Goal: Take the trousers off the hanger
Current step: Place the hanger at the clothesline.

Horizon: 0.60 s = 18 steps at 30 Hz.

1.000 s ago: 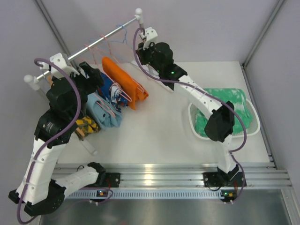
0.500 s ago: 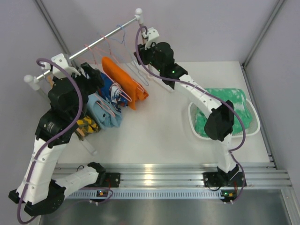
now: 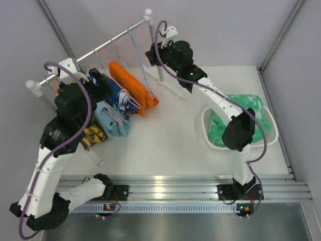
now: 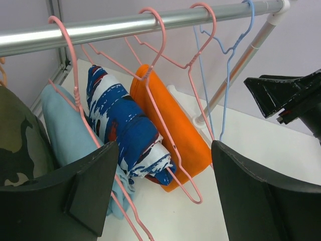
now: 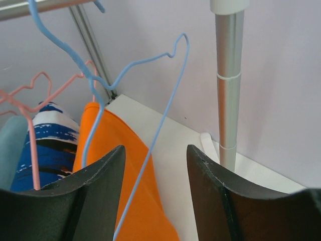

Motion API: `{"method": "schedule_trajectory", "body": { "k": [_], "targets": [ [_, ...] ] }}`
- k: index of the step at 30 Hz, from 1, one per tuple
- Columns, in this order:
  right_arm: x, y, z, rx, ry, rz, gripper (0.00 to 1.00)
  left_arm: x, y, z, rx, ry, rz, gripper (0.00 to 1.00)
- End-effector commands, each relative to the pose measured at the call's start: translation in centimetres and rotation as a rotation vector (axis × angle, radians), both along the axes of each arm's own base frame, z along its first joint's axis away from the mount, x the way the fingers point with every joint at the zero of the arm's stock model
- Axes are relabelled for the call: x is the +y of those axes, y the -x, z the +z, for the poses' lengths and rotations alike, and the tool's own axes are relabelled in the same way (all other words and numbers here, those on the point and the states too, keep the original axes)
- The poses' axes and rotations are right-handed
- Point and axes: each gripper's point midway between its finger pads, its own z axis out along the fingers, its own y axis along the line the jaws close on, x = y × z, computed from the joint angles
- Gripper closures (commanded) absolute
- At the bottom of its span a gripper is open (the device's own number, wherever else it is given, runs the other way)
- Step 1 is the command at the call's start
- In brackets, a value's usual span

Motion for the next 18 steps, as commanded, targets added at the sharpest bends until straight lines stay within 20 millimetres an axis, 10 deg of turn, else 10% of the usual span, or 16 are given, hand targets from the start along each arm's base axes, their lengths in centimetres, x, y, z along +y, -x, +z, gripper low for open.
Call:
{"method": "schedule_trajectory", "body": {
  "k": [1, 18],
  "targets": [
    [0.1, 2.9, 5.9, -0.086, -0.087, 0.059, 0.47, -0.1, 0.1, 0.2, -0.008, -0.012, -0.015, 0.20],
    [3.6, 4.0, 3.5, -0.085, 0.006, 0.064, 0.47, 0.0, 0.1, -0.2, 0.005, -0.024, -0.009, 0.20]
  ]
}}
